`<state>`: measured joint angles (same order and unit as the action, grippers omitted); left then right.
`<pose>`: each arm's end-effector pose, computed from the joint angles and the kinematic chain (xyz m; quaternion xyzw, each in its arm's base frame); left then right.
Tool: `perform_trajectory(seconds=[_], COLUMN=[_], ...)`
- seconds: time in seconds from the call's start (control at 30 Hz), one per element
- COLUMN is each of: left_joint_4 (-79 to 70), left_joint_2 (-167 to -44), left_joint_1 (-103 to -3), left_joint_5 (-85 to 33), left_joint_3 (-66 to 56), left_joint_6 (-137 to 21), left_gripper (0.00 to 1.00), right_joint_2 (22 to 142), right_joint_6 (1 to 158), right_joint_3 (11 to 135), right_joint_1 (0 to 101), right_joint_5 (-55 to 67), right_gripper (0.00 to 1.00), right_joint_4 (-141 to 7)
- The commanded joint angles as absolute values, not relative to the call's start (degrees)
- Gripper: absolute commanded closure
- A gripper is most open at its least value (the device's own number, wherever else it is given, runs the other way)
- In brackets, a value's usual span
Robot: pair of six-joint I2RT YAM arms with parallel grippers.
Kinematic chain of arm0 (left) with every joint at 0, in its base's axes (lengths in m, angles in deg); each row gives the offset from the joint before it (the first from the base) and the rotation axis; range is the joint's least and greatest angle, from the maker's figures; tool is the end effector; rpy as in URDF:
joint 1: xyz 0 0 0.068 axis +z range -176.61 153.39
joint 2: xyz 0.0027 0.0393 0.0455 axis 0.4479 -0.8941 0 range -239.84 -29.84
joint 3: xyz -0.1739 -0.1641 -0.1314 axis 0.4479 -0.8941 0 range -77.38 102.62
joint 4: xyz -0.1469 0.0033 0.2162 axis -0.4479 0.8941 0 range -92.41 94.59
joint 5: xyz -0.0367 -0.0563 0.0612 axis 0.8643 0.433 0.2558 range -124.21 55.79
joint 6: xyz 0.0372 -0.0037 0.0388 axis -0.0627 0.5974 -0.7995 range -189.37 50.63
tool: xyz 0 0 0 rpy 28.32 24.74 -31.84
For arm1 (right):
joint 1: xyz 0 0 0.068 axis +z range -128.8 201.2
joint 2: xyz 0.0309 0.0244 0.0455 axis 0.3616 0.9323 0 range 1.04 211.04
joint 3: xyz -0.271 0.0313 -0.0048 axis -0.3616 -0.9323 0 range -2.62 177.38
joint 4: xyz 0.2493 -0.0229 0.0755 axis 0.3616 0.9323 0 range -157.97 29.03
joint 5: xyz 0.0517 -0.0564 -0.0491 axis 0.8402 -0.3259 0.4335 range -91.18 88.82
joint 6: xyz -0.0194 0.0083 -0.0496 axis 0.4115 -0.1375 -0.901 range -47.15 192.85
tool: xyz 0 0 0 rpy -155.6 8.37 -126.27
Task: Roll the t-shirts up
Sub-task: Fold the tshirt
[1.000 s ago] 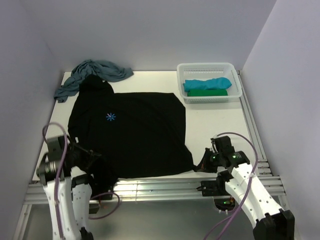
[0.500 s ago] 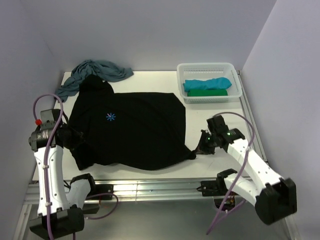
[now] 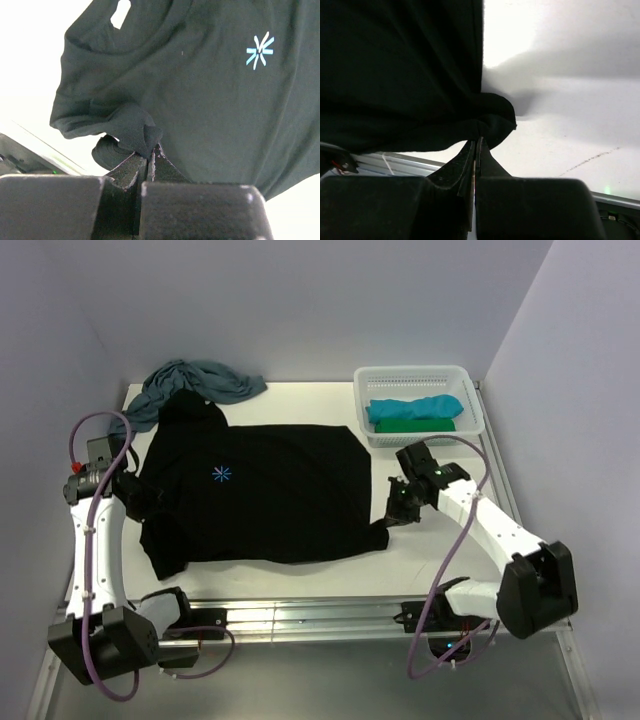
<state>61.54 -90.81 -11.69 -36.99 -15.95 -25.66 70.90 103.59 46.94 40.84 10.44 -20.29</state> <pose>0.1785 0.0493 0.3083 -0.4812 0.8457 -0.0341 0.2280 0.2053 0.0809 0.2317 0.0752 0.9738 0.1708 0.1296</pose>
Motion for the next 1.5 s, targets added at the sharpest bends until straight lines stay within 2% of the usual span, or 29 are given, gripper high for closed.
perform_trajectory(seconds=[0.0,0.17,0.2,0.23,0.27,0.47,0.57,0.67,0.7,0.83,1.0,1.13,1.23,1.33,1.47], left_joint_4=[57.8,55.69,55.25,54.03,53.32,49.28,48.31,47.69,47.78,46.81,45.41,44.88,44.97,44.7,44.44], left_joint_2=[-92.85,-94.7,-95.23,-95.41,-95.5,-95.85,-96.81,-97.87,-98.65,-99.72,-100.33,-101.21,-101.65,-102.0,-102.35], left_joint_1=[-11.49,-10.7,-10.61,-10.61,-10.61,-10.7,-10.61,-10.61,-10.61,-10.79,-11.23,-11.49,-11.75,-12.28,-12.63], left_joint_5=[-41.41,-42.03,-41.68,-41.16,-39.85,-37.11,-36.32,-35.97,-35.79,-34.65,-32.36,-31.4,-31.31,-31.04,-31.04], left_joint_3=[-12.17,-11.2,-11.29,-11.64,-12.6,-16.38,-16.65,-16.65,-16.65,-17.0,-17.44,-17.09,-16.65,-16.39,-16.21], left_joint_6=[-26.65,-27.09,-27.0,-27.0,-26.74,-26.73,-28.14,-29.11,-29.29,-29.55,-28.85,-28.94,-29.02,-28.94,-29.02], left_gripper=[1.0,1.0,1.0,1.0,1.0,1.0,0.82,0.74,0.7,0.76,0.76,0.73,0.72,0.72,0.72], right_joint_2=[75.72,80.22,81.88,82.68,83.56,92.51,98.93,108.41,114.09,125.91,133.81,139.37,137.45,135.95,138.85], right_joint_6=[101.86,101.25,100.89,100.02,99.49,96.59,95.36,95.09,94.57,93.34,96.22,99.21,100.62,101.85,100.02], right_joint_3=[51.16,55.11,56.43,59.75,61.61,81.38,90.87,103.17,109.99,123.29,128.4,132.11,126.96,124.38,129.03], right_joint_1=[43.52,45.37,45.46,45.37,45.02,44.32,43.79,42.91,42.47,42.38,41.77,40.71,39.66,35.45,29.91], right_joint_5=[9.72,6.93,5.95,4.9,2.97,-5.3,-7.77,-8.91,-7.26,0.72,5.5,-3.61,-13.47,-13.75,-11.03], right_gripper=[1.0,1.0,0.95,0.74,0.67,0.46,0.45,0.45,0.48,0.54,0.5,0.49,0.44,0.41,0.42], right_joint_4=[-21.12,-22.0,-21.3,-20.95,-20.6,-14.98,-14.27,-12.51,-11.2,-10.57,-14.19,-10.67,-13.02,-14.79,-13.03])
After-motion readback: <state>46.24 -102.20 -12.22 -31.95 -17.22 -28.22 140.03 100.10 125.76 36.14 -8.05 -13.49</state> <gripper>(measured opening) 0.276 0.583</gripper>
